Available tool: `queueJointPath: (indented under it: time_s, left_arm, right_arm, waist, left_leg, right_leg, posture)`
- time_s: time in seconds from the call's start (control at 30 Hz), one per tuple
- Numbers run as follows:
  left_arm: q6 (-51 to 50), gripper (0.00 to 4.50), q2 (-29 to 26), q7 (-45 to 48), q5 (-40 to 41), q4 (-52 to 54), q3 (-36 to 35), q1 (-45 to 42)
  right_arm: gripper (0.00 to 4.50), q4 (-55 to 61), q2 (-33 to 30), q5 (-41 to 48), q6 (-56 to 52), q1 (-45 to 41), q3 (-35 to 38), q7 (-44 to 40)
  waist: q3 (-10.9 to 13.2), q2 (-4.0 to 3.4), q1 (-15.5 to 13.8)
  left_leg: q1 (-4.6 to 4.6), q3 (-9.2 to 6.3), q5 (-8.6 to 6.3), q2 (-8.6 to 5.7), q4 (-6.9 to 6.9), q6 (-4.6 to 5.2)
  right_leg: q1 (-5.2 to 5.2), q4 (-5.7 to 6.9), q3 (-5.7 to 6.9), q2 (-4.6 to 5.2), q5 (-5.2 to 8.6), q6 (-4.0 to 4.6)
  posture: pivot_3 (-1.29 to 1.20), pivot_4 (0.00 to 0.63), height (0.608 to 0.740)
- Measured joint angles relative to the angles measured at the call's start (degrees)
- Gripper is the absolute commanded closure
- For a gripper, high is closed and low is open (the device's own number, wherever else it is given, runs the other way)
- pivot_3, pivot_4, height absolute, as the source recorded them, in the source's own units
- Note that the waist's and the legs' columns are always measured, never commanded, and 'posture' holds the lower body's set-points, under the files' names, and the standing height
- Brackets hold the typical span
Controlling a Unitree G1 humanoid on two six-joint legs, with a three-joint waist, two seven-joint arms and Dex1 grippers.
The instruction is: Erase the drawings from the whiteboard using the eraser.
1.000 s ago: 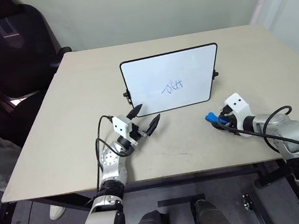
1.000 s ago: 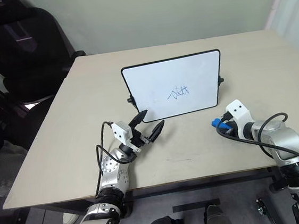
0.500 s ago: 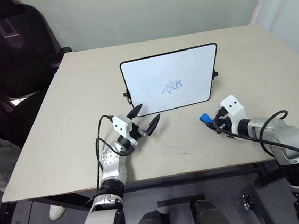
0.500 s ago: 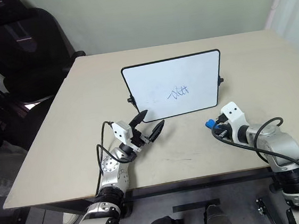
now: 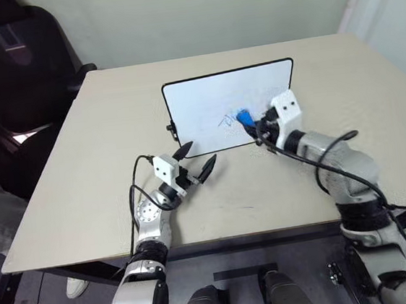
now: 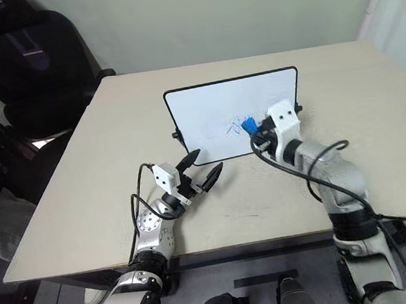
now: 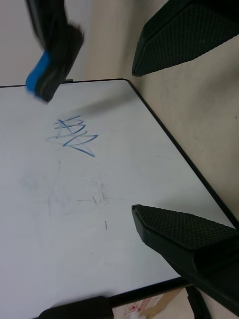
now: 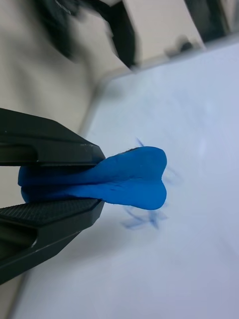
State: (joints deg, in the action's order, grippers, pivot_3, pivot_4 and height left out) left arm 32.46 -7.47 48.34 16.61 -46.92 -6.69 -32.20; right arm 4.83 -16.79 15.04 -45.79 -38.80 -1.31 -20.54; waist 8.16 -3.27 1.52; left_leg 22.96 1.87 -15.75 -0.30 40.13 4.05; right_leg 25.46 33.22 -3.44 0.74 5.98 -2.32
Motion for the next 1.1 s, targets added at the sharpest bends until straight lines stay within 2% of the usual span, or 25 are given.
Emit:
queueJointPath:
  time_s: [0.13,0.37,0.8,1.1]
  left_arm:
    - [0.06,0.00,-0.16,0.02,0.01,-0.13,-0.02,-0.07]
    - [0.24,0.00,-0.41,0.02,0.04,0.00,-0.16,0.11]
    - [0.26,0.00,-0.46,0.00,0.10,2.00,-0.30,1.24]
    - [0.26,0.00,-0.85,-0.01,0.10,2.15,-0.44,1.32]
  right_arm:
    - [3.77,-6.62,1.99,-3.70,5.77,-4.13,-0.88,2.44]
    - [3.77,-10.93,3.15,-6.44,9.35,-5.17,-2.31,3.14]
    - [3.77,-12.46,3.23,-9.67,7.18,-2.15,-5.64,3.13]
    - [3.77,-12.74,3.70,-9.11,4.73,-7.80,-4.33,3.03]
  waist:
    - [0.00,0.00,-0.09]
    - [0.03,0.07,0.01]
    - [0.02,0.12,0.18]
    - [0.04,0.14,0.33]
  left_leg:
    - [0.05,0.00,0.00,0.01,-0.01,-0.01]
    - [0.17,0.01,0.08,-0.02,0.14,-0.05]
    - [0.19,0.01,0.07,-0.02,0.13,-0.07]
    - [0.44,0.03,0.08,-0.06,0.15,-0.09]
  right_leg:
    - [0.12,0.12,0.01,0.00,-0.11,0.20]
    - [0.20,0.13,-0.01,0.00,-0.19,0.18]
    - [0.24,0.13,-0.02,0.00,-0.19,0.17]
    - [0.62,0.11,-0.02,0.00,-0.47,0.30]
  posture:
    - [0.00,0.150,0.726]
    - [0.00,0.150,0.726]
    - [0.00,0.150,0.726]
    - [0.00,0.150,0.726]
